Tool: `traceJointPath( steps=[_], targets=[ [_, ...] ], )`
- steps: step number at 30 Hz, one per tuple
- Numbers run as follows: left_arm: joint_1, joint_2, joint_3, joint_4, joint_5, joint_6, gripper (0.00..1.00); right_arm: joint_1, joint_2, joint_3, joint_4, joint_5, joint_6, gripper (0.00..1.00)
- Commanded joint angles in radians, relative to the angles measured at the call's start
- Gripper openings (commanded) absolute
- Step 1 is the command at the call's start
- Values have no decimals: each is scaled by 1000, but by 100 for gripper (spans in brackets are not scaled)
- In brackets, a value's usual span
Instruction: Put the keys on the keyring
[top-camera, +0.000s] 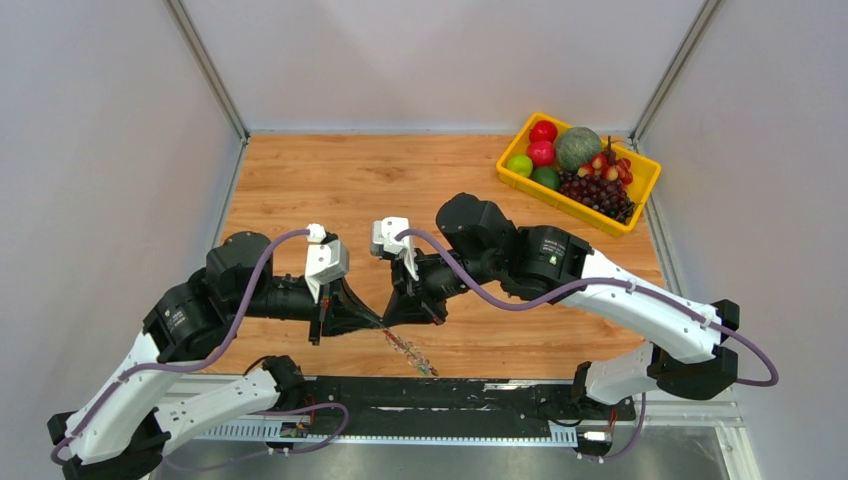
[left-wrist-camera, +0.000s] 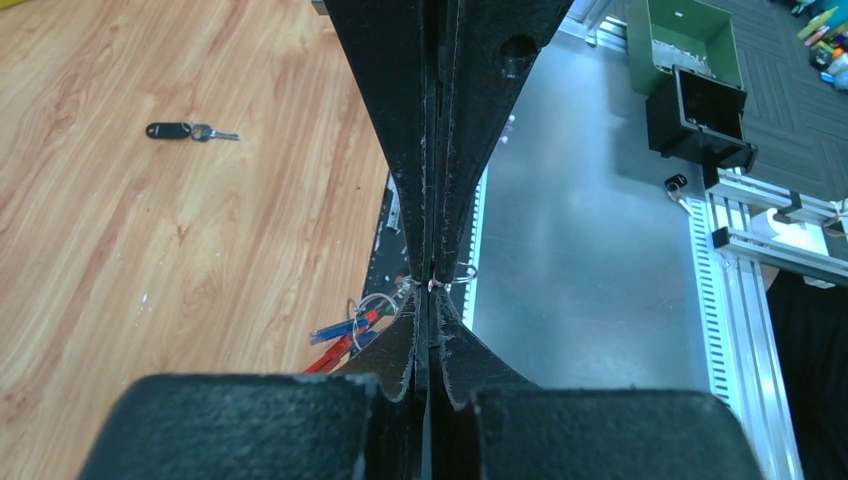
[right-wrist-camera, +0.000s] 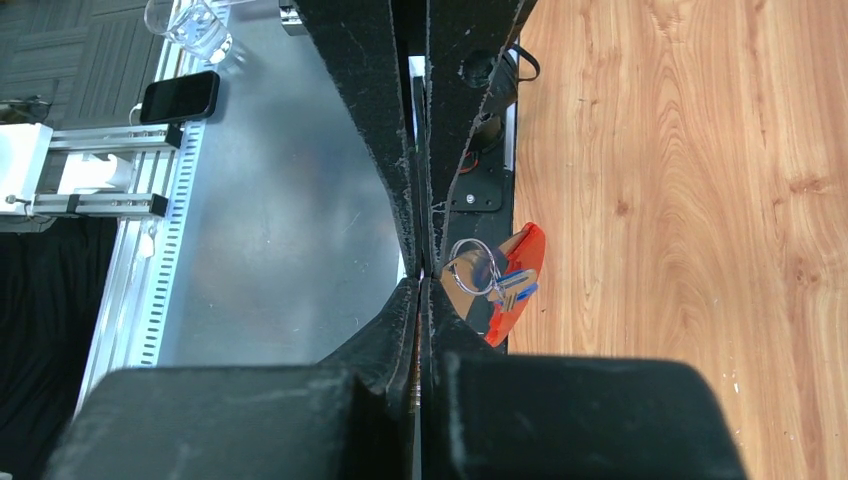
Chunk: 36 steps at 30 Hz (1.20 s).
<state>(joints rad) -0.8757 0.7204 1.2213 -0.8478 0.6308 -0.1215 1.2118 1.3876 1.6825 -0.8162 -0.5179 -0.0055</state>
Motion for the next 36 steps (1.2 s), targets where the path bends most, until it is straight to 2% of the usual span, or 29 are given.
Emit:
traceJointPath(
  steps=[1, 6, 7, 8, 9, 10, 14, 21, 27, 31, 36],
  targets=[
    [-2, 18, -12, 29, -16, 20, 0, -4, -4, 46, 72, -30, 22, 0],
    [-2, -16, -38, 87, -47, 41, 0, -4, -25, 42, 73, -15, 20, 0],
    [-2, -24, -48, 99, -55, 42, 0, -4, -32, 42, 75, 2, 21, 4],
    [-2, -43, -52, 125, -58, 42, 0, -4, -43, 41, 78, 14, 25, 13],
    [-2, -52, -60, 137, -62, 43, 0, -4, -53, 40, 81, 24, 27, 22],
    [-2, -71, -66, 167, -63, 40, 0, -5, -66, 39, 89, 39, 35, 35],
    [-1, -140, -105, 289, -82, 22, 0, -5, -136, 15, 128, 127, 46, 46],
    [-2, -260, -234, 593, -86, -59, 0, -4, -224, -80, 240, 184, 17, 51],
    [-2, -362, -382, 892, -127, -136, 0, 4, -264, -147, 359, 146, -80, 50],
    [-2, -410, -459, 1029, -169, -185, 0, 30, -257, -163, 396, 137, -124, 47],
    [-1, -434, -521, 1121, -220, -223, 0, 66, -243, -163, 432, 159, -162, 45]
  ],
)
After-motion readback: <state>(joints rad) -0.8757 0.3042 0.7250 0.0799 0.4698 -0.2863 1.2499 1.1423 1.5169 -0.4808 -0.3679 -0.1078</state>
